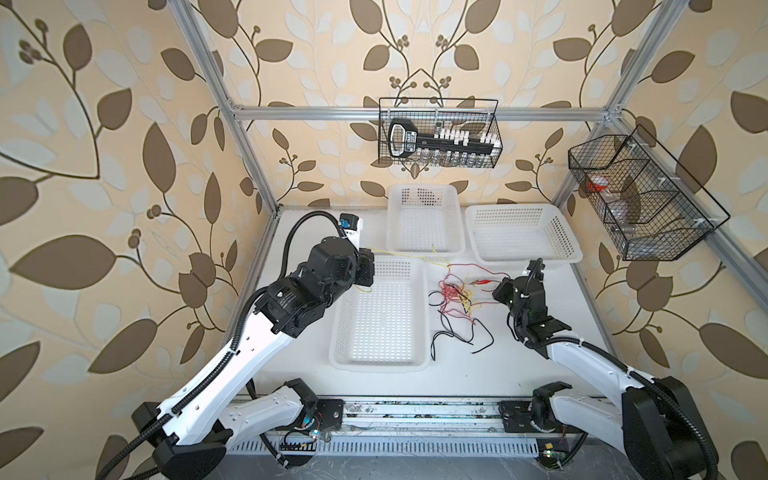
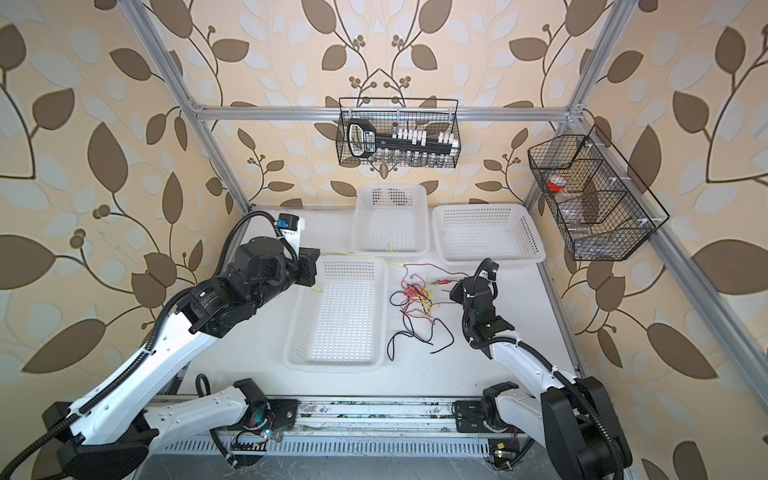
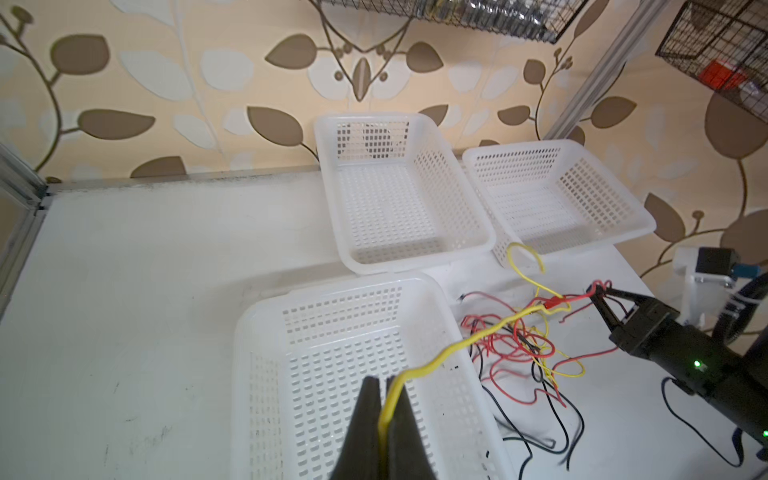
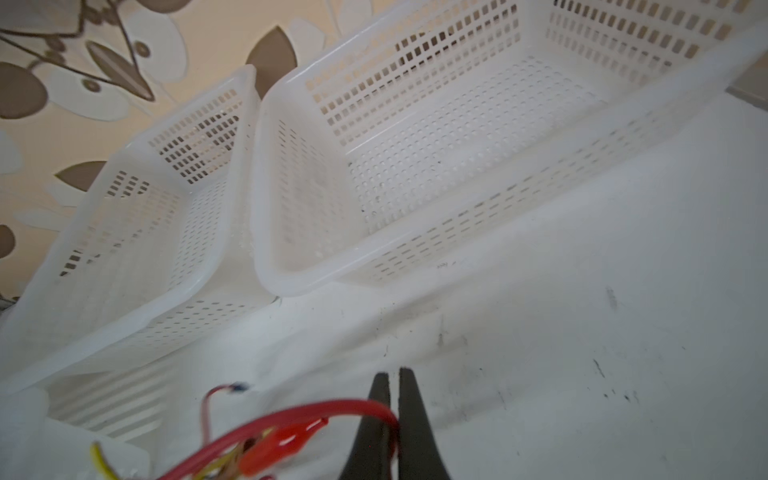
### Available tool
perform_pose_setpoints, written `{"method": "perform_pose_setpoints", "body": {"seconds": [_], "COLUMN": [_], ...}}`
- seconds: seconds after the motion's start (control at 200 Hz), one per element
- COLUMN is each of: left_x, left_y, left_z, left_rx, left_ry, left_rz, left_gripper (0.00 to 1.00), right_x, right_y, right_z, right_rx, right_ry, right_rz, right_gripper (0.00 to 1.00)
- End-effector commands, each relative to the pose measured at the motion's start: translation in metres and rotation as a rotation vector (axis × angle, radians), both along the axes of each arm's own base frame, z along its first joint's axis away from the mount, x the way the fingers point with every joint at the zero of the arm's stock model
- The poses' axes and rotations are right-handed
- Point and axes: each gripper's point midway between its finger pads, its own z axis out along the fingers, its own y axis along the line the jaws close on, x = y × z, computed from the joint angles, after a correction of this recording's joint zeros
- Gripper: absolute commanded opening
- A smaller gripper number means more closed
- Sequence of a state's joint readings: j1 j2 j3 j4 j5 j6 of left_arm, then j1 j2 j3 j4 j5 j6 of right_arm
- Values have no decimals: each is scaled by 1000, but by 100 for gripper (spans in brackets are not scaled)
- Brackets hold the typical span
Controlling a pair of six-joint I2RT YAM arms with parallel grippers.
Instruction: Untangle the cables
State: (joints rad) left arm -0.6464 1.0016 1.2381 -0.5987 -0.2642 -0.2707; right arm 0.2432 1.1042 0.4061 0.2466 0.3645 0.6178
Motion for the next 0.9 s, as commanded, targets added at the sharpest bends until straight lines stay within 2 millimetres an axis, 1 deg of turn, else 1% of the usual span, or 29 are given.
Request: {"method": "perform_pose_setpoints", "body": {"seconds": [0.0, 0.115, 0.185, 0.215, 0.275, 0.33, 0.465, 0.545, 0.62, 0.685, 0.83, 0.895], "left_x": [0, 3, 3, 3, 1, -2, -6, -8, -7, -7, -8, -7], "left_y": [34, 31, 31, 28, 16, -1, -43, -63, -76, -84, -98, -101], "left_z": [45, 41, 43, 43, 43, 39, 22, 11, 1, -6, -21, -26], "left_rx": [-57, -46, -45, -48, -62, -81, -109, -118, -113, -104, -83, -71], "left_ry": [-128, -114, -120, -120, -117, -106, -46, 4, 41, 64, 108, 125], "left_rz": [147, 147, 145, 125, 58, -31, -241, -332, -383, -415, -462, -468], "left_gripper": [0, 0, 0, 0, 0, 0, 0, 0, 0, 0, 0, 0], "right_x": [-19, -20, -21, -21, -20, -18, -13, -11, -10, -8, -6, -4], "right_y": [-30, -30, -32, -31, -25, -20, -6, 1, 9, 21, 49, 57], "right_z": [-21, -21, -19, -18, -13, -7, 10, 20, 30, 39, 58, 66], "right_rx": [-67, -65, -75, -73, -66, -60, -40, -41, -52, -69, -118, -134], "right_ry": [89, 95, 99, 95, 75, 52, -4, -28, -51, -78, -123, -137], "right_rz": [-131, -126, -133, -123, -87, -53, 29, 71, 110, 162, 262, 282], "right_gripper": [0, 0, 0, 0, 0, 0, 0, 0, 0, 0, 0, 0]}}
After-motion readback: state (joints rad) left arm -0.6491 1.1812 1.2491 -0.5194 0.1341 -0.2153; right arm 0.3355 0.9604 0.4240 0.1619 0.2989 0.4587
